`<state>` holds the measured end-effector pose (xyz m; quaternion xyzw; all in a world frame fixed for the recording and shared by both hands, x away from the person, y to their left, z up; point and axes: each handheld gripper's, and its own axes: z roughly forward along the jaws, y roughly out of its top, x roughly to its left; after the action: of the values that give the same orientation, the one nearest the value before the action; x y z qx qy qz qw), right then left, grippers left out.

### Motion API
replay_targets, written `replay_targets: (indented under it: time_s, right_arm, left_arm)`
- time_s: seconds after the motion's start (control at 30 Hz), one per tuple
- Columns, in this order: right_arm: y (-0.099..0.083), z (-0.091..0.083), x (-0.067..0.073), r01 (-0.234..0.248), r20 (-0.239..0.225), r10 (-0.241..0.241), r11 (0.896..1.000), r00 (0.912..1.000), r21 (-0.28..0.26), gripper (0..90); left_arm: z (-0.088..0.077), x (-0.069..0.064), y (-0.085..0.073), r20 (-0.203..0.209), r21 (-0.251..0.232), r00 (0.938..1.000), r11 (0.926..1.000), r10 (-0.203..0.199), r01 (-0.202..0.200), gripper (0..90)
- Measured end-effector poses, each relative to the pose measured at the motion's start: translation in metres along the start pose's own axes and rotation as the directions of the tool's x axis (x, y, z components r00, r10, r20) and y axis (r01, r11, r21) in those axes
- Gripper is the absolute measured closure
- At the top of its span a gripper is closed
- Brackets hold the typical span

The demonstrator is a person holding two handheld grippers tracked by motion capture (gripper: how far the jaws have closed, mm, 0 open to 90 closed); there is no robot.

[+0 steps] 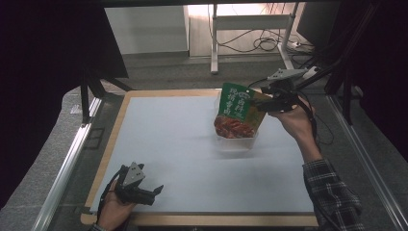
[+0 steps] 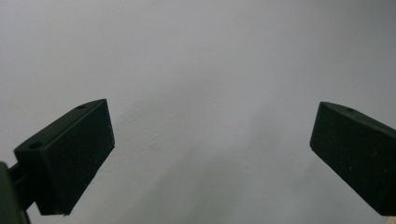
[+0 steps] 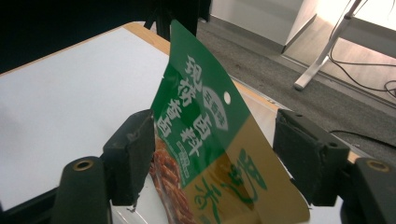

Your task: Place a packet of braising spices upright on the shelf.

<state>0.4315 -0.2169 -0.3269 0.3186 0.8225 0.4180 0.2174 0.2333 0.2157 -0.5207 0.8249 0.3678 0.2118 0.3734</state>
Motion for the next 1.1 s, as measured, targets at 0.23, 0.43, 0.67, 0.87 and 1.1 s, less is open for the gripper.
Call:
replay_targets:
  time_s: [0.23, 0.43, 0.67, 0.87, 1.1]
  right_arm:
    - [-0.01, -0.008, -0.001, -0.015, -0.004, 0.015, 1.0, 0.9999, -0.021, 25.6]
    - [-0.019, -0.018, -0.001, -0.038, -0.003, 0.038, 0.998, 0.9993, -0.055, 22.0]
    - [-0.032, -0.02, -0.001, -0.064, -0.024, 0.063, 0.997, 0.9978, -0.048, 19.9]
    - [-0.044, -0.018, -0.002, -0.104, -0.051, 0.102, 0.994, 0.9935, -0.037, 16.5]
    - [-0.059, -0.017, 0.006, -0.105, -0.07, 0.103, 0.994, 0.9922, -0.03, 10.9]
  left_arm:
    - [0.0, 0.0, 0.0, -0.001, 0.002, 1.0, 1.0, 0.001, -0.001, 0.0]
    - [0.0, 0.0, 0.0, 0.0, 0.003, 1.0, 1.0, 0.002, -0.002, 0.0]
    - [0.0, -0.001, 0.0, -0.001, 0.004, 1.0, 1.0, 0.004, -0.004, 0.0]
    - [0.0, -0.001, 0.0, -0.001, 0.003, 1.0, 1.0, 0.002, -0.002, 0.0]
    - [0.001, -0.001, 0.0, 0.0, 0.004, 1.0, 1.0, 0.001, -0.001, 0.0]
